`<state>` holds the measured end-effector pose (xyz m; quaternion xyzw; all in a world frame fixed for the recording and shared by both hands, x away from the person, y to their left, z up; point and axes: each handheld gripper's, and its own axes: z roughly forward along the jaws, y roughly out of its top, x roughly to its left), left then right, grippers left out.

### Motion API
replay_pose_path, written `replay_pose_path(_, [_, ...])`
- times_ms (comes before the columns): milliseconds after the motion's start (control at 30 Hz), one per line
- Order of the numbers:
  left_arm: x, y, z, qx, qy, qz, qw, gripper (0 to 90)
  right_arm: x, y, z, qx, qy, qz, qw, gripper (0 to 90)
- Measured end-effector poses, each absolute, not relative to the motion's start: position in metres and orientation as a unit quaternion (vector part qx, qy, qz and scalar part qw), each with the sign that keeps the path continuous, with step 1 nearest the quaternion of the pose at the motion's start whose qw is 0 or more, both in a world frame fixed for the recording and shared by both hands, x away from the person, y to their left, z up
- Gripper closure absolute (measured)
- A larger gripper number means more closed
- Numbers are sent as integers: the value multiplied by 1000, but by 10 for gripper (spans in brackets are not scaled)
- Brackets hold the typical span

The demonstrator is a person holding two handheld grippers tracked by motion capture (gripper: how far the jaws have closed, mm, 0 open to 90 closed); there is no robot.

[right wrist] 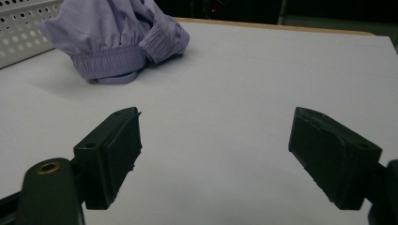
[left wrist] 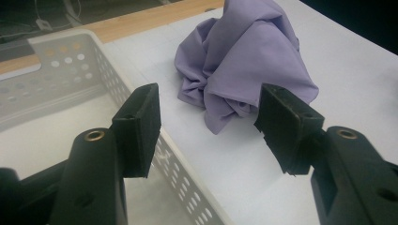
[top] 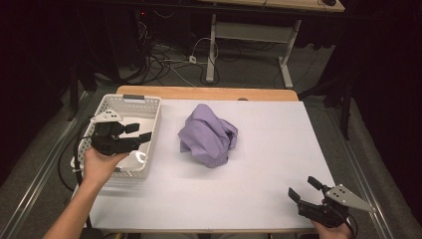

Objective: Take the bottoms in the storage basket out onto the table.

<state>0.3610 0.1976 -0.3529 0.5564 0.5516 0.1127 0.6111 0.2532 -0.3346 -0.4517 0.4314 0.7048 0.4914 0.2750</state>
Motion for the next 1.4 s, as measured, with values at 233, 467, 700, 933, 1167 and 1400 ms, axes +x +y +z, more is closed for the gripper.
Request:
replay_pose_path(233, [356,203,-354,548,552,115,617,392,253,-335,-452,432,704,492,275,180])
replay_pose_path(467, [354,205,-356,547,553,117,617,392,253,-335,-452,433,704,492,275,180])
replay_pose_path(700, [351,207,-357,546,552,120,618,392,253,-335,-452,434,703,493,274,180])
replay_pose_path(933, [347,210,-359,541,555,127,619,392,253,-335,-452,435,702,493,273,180])
replay_pose_path(1167, [344,215,-361,535,557,128,622,392,253,-335,-452,434,703,492,274,181])
replay_pose_path(1400, [339,220,-360,526,558,130,629,392,253,-335,-452,433,704,492,275,181])
